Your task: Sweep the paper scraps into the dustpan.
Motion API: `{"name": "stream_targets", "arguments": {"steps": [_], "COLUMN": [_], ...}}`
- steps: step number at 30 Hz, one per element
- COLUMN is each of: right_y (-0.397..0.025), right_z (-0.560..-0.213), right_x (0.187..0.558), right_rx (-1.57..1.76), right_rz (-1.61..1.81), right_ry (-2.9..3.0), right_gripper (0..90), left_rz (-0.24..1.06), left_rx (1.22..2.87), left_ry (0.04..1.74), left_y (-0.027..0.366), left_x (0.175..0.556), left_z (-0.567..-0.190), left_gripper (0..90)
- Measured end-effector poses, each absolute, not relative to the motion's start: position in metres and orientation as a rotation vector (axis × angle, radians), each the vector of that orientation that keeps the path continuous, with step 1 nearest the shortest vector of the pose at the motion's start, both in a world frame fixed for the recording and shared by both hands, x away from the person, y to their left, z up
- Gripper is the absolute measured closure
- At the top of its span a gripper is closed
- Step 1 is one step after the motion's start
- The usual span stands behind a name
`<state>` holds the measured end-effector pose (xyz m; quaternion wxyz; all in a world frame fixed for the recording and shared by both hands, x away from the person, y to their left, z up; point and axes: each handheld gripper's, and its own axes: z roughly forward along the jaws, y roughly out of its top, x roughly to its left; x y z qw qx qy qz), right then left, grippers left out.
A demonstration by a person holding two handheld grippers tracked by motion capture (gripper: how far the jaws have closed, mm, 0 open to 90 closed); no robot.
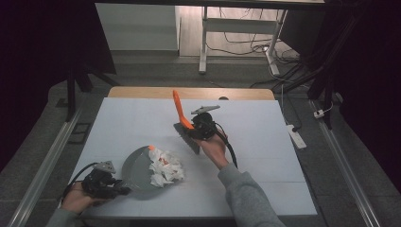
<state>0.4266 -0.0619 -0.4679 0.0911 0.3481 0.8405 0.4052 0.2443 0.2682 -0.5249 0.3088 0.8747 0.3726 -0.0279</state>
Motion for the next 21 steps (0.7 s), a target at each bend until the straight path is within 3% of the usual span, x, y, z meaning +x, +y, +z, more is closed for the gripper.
{"name": "stream_targets", "arguments": {"steps": [21], "right_y": [-0.009], "right_z": [-0.489], "right_x": [0.405], "right_rx": [0.968], "right_rz": [1.243], "right_ry": [2.627], "right_gripper": [70.4], "left_rz": [-0.076], "left_rx": [2.320], "left_ry": [0.982], "left_y": [0.264], "left_x": [0.246], "left_z": [-0.526], "left_gripper": [61.3]}}
